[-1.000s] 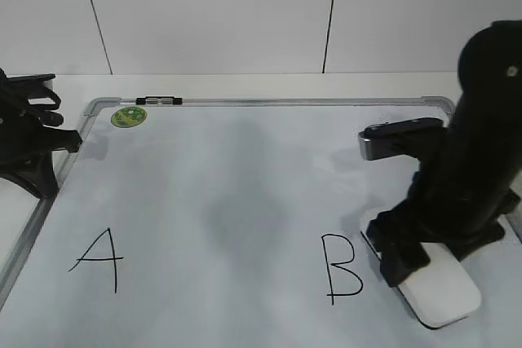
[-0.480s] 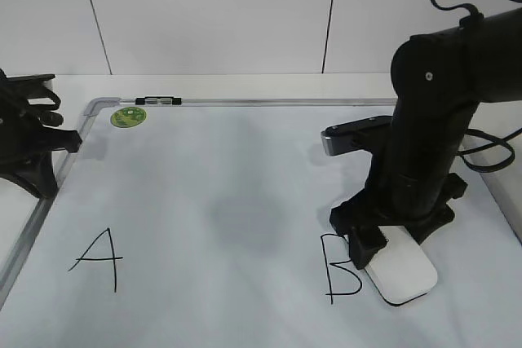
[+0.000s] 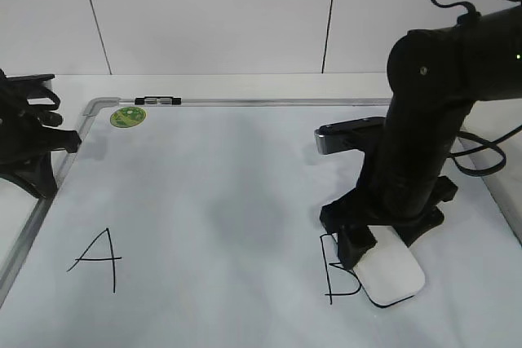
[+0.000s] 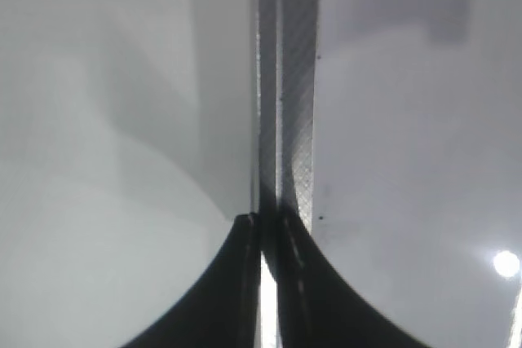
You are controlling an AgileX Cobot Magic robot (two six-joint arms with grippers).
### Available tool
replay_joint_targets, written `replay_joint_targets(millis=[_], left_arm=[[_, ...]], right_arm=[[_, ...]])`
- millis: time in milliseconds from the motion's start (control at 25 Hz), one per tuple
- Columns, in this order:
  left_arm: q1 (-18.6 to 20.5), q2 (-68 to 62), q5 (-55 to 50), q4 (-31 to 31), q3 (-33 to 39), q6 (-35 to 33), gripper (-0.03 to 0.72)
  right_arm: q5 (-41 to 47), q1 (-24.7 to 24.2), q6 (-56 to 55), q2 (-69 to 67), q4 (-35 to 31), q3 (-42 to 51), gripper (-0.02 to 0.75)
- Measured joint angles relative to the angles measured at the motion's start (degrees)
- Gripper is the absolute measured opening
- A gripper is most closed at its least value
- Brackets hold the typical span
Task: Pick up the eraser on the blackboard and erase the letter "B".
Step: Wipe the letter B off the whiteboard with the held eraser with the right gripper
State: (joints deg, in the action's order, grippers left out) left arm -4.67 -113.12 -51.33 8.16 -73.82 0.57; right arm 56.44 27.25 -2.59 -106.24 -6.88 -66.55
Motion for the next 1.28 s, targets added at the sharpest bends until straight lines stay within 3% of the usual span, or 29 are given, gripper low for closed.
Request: replay_joint_targets(millis=[480,640,920,1280], left_arm=[[0.0,0.0,0.0,0.0,0.0,0.0,0.016],[0.0,0.0,0.0,0.0,0.0,0.0,0.016],[0.0,0.0,0.1,0.2,0.0,0.0,0.016],[0.0,-0.1,0.1,0.2,0.0,0.0,0.016]], right_arm=[[-3.4,13.8,0.8,-0.2,-1.2,-0.1,0.540],[-3.8,15.3,0.2,-0.3,-1.5,-0.1,0.540],[-4.1,14.0,-8.1,-0.3,2.6,-0.2,0.540],[-2.3,1.0,-9.7,-0.3,9.2,-0.6,0.540]])
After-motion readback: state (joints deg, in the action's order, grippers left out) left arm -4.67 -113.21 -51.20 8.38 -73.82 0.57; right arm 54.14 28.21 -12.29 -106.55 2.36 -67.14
